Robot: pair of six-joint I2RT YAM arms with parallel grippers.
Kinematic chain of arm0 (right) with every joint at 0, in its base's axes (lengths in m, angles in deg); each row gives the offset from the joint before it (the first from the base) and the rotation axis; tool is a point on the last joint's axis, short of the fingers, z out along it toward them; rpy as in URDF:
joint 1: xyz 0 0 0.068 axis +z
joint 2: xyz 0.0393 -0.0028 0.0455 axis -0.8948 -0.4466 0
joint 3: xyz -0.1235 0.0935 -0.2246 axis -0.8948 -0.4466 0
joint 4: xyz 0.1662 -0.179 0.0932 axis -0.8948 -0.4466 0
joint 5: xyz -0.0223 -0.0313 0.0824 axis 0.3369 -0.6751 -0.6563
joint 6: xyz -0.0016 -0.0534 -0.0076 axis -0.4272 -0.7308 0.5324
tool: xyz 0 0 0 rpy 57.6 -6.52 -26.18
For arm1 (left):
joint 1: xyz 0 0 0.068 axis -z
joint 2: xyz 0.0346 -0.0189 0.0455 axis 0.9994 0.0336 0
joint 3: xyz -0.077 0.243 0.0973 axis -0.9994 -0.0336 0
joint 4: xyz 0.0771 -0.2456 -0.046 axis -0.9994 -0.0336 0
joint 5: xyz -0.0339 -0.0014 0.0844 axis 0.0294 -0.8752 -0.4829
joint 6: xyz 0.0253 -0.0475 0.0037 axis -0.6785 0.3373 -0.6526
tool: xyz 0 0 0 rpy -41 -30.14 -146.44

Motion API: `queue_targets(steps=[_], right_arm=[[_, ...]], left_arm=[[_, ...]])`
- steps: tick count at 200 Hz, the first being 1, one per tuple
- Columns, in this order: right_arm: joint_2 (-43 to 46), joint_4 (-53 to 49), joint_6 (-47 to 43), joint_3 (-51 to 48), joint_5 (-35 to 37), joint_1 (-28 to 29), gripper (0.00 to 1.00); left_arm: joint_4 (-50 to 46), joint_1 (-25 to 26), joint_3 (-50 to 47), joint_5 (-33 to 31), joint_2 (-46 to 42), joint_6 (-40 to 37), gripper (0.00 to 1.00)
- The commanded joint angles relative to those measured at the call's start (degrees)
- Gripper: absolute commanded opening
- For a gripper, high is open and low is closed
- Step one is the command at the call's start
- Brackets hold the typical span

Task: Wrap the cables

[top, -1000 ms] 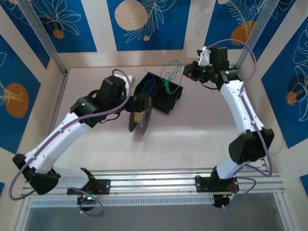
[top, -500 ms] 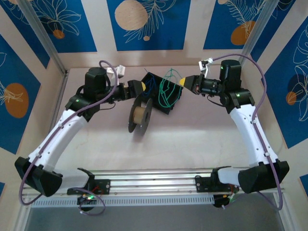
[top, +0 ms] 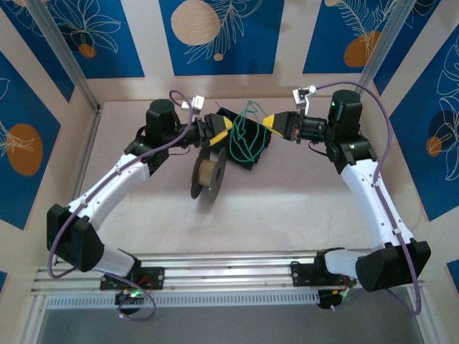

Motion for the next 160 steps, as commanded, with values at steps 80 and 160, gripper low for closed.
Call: queue_targets(steps=[80, 160], right_arm=[[3.46, 2.51, 2.97, -1.94, -1.95, 0.42, 0.00], [2.95, 1.25, 3.40, -1.65, -4.81, 1.25, 0.00]], left_arm=[[11.13, 0.07, -1.45, 2.14, 1.79, 7.40, 0.49], [0.32, -1.95, 8.38, 4.72, 5.45, 0.11, 0.51]])
